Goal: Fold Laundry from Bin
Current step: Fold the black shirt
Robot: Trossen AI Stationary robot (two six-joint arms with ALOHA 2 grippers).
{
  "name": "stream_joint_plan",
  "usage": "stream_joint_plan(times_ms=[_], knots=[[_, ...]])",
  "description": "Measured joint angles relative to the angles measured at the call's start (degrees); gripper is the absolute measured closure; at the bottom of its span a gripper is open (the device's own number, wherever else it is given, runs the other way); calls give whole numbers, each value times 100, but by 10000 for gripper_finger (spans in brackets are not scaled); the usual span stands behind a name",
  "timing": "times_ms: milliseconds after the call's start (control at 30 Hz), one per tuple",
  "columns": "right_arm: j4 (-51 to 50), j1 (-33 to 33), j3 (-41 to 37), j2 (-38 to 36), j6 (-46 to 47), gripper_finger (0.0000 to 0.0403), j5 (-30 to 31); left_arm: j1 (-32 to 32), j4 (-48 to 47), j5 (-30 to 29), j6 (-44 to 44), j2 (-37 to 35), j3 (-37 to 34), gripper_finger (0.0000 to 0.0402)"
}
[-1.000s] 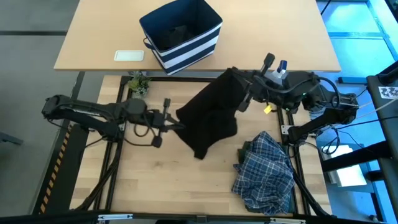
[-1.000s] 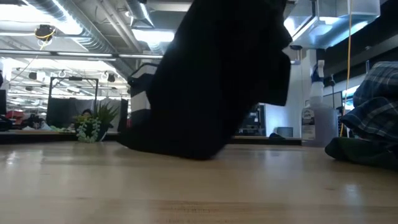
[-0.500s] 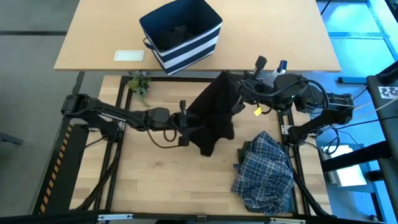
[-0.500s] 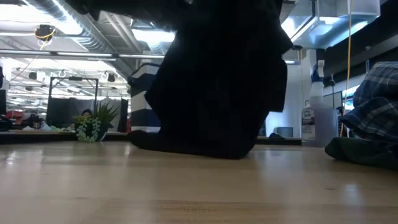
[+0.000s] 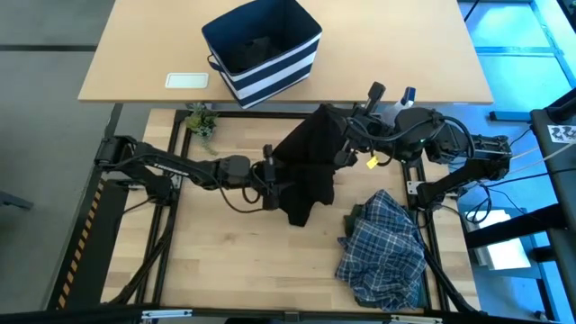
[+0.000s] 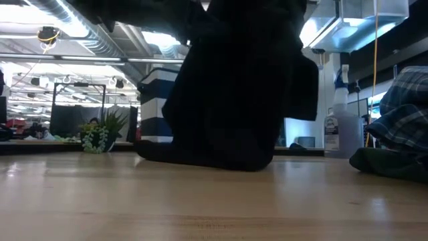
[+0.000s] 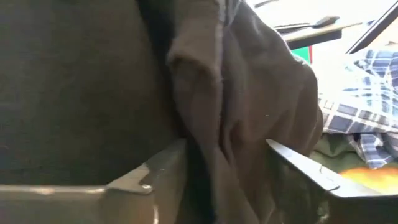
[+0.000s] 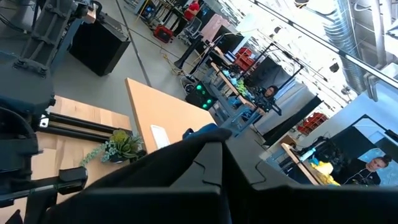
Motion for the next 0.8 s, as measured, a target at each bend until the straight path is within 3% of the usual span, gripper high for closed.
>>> stream_joint_plan(times_ms=[300, 533, 800], knots=[[-173, -215, 0, 0, 106, 403, 121, 0, 143, 96, 323, 0, 0, 386], [-897, -687, 0, 0, 573, 403, 101, -2, 159, 41, 646, -149, 0, 399], [-2346, -1674, 0, 0, 1564, 403, -413, -52, -502, -351, 1166, -1200, 0, 400]])
